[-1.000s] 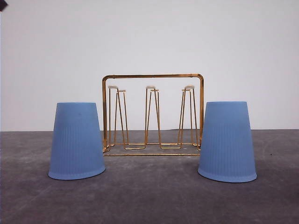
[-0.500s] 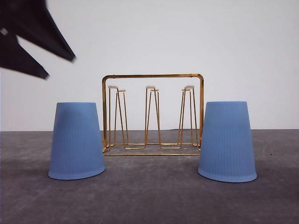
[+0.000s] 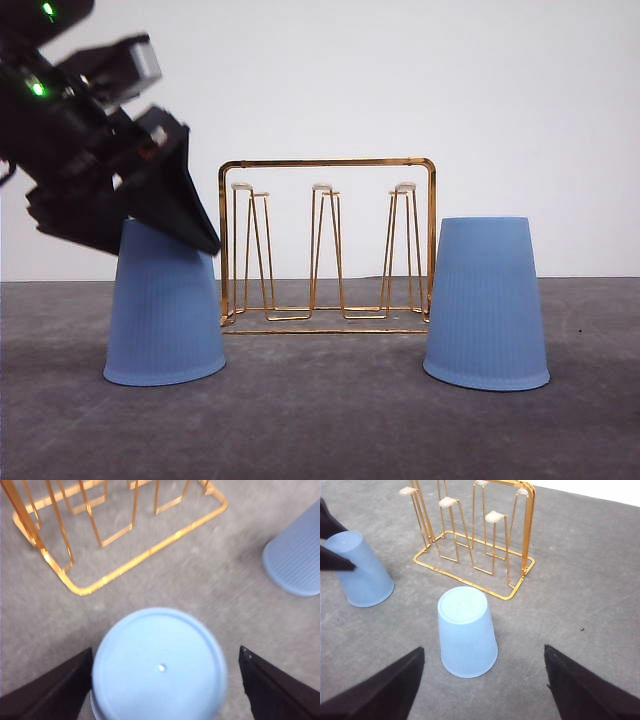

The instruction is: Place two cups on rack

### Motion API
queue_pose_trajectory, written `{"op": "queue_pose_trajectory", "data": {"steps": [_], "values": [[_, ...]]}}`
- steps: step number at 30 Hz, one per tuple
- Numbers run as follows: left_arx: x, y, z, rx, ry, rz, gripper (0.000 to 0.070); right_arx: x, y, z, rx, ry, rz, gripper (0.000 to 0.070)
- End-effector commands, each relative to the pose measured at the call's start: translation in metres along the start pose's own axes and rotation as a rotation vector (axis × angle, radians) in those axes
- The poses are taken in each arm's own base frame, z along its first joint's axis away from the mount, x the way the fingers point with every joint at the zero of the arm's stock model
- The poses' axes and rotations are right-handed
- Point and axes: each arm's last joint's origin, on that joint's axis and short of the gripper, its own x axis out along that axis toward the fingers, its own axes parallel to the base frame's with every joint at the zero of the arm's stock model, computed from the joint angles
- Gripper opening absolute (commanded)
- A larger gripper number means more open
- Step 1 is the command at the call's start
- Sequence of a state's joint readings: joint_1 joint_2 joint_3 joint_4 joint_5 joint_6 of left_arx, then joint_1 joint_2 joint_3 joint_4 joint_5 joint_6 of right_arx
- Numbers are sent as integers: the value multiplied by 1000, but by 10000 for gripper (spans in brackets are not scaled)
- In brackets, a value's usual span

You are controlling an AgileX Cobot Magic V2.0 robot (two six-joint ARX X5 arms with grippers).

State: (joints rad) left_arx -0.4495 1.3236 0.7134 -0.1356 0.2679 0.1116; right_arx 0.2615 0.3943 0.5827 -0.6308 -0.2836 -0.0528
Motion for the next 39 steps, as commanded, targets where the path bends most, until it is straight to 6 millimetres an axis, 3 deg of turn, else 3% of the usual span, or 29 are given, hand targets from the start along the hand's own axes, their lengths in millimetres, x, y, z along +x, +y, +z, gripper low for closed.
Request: {"op": "queue_pose_trajectory", "data": {"steps": [1,3,6,9,16,24,30,35,39], "values": [[7,-1,2,10,17,-8,555,-1,0,4,-6,-19,-2,487],[11,0,-1,5,33,-4,528,-1,0,4,-7,-19,-2,487],[11,0,-1,0,33,-3,346,-1,0,4,-7,-20,-1,488],[7,-1,2,-11,22,-2,268,-1,0,4,-8,-24,-2,487],[-16,-4,27,-67,54,-3,267,-1,0,4,-8,-25,-2,487],[-55,-7,76,-145,94,72,267,-1,0,4,-8,-25,-2,487],[-80,-8,109,-126,-3,170,268,-1,0,4,-8,-25,-2,487],[-86,-7,129,-130,-123,186,271,-1,0,4,-8,-25,-1,487],[-78,-3,136,-143,-168,209,272,-1,0,4,-8,-25,-1,487]]}}
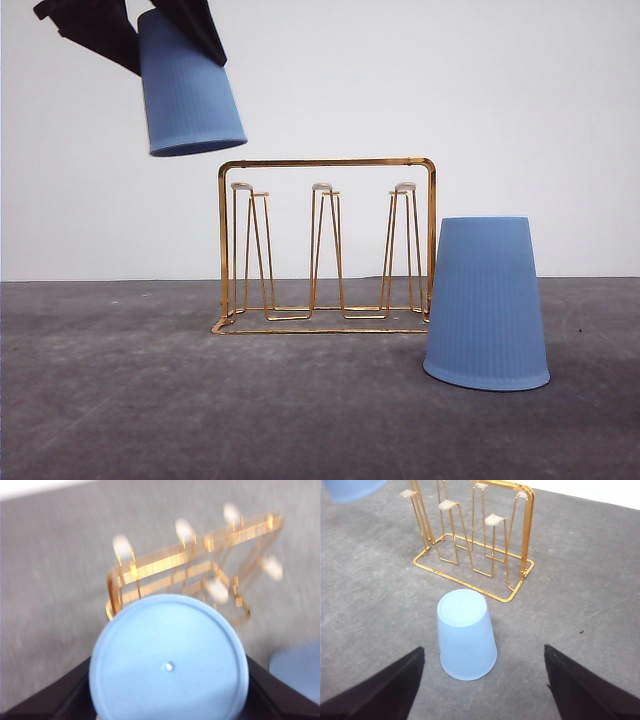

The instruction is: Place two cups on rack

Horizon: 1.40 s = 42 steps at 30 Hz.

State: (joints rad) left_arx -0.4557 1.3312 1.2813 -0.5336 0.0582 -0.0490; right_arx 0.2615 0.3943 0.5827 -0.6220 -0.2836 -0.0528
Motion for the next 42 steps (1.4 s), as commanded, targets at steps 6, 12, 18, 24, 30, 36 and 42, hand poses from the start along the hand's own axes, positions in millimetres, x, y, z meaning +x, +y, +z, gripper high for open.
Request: {"op": "queue_pose_trajectory", "data": {"steps": [6,12,18,24,30,36,42], "values": [[37,1,7,-16,-27,4,272,-1,1,4,-5,-16,-1,487],[79,3,-4,-19,26,7,272,-1,1,4,-5,-16,-1,487],[119,7,-24,-24,134,14,285,-1,1,4,-5,-16,-1,487],[142,7,-40,-25,206,14,495,-1,1,4,-5,-16,-1,487],[130,5,-32,-26,241,12,581,-1,1,4,-5,-16,-1,487],[87,2,-12,-31,384,8,385,-1,1,3,17,-15,-1,487],[48,-2,-13,-68,489,-99,381,-1,1,3,31,-14,4,487]]}}
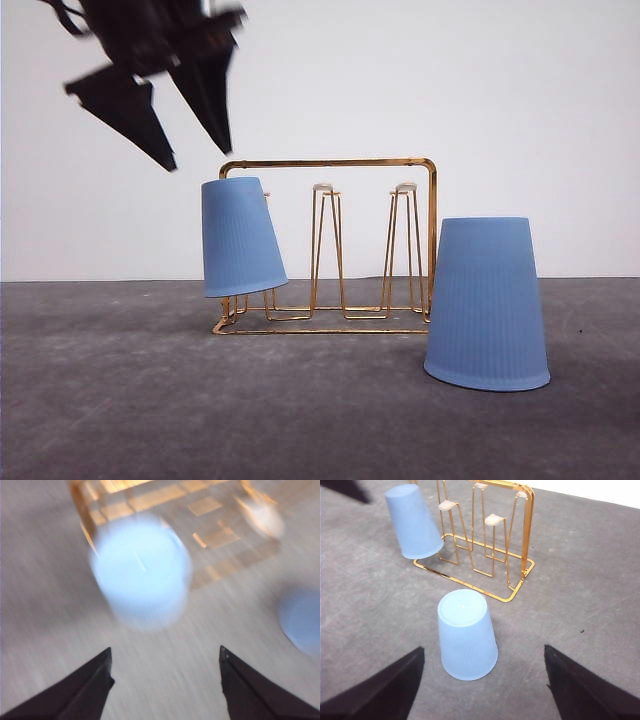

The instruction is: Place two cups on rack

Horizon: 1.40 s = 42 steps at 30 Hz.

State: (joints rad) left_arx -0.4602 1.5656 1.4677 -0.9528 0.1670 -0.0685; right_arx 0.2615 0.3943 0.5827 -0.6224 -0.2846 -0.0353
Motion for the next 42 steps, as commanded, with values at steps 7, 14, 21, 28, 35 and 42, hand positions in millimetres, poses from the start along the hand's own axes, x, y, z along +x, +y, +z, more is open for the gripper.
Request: {"op": "queue_pose_trajectory", "data": {"steps": [7,14,21,28,35,42], "values": [[-6,0,-43,-48,-1,-56,382,4,-1,4,38,13,14,488],[-3,8,-112,-168,-121,-64,382,28,-5,4,89,115,78,489],[-6,13,-165,-214,-182,12,382,67,-10,11,82,149,120,493],[-16,12,-177,-212,-222,7,382,112,-11,9,70,194,157,566],[-17,12,-178,-211,-225,8,382,156,-11,-4,60,238,172,570],[-17,12,-178,-211,-225,8,382,177,-11,-18,72,306,184,392]]}}
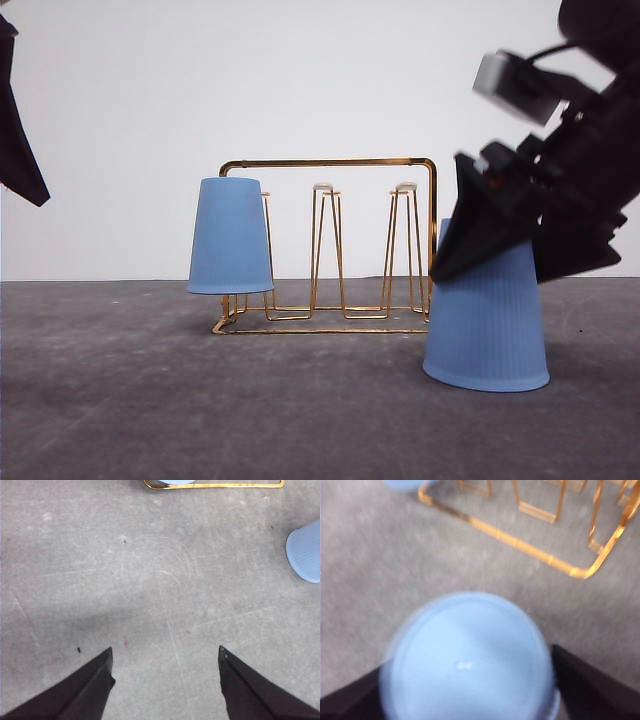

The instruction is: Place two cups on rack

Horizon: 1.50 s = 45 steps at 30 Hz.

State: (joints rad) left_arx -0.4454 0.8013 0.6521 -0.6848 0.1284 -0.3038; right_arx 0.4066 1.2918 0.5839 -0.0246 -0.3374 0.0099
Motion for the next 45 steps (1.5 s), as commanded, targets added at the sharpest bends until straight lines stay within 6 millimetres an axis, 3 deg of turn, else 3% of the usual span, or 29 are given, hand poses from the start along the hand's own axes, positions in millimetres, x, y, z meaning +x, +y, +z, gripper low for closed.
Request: {"op": "queue_pose_trajectory", "data": {"steps": [1,5,10,17,22,28,38,45], "values": [[0,-1,1,3,-3,1,382,2,2,3,21,8,8,356],[0,-1,1,3,-3,1,382,-8,5,16,93,68,4,334],[0,-1,1,4,-3,1,382,-31,13,56,121,134,-43,334],[0,-1,1,4,-4,2,382,-68,24,123,56,-23,-91,335],[0,0,2,5,-11,24,382,-74,26,160,-11,-145,-128,335],[0,0,2,4,-12,26,382,-45,16,179,-25,-167,-142,335],[0,0,2,4,-12,26,382,33,-11,161,7,-14,-149,340],[0,-1,3,5,-23,23,382,57,-19,150,26,55,-149,543]]}}
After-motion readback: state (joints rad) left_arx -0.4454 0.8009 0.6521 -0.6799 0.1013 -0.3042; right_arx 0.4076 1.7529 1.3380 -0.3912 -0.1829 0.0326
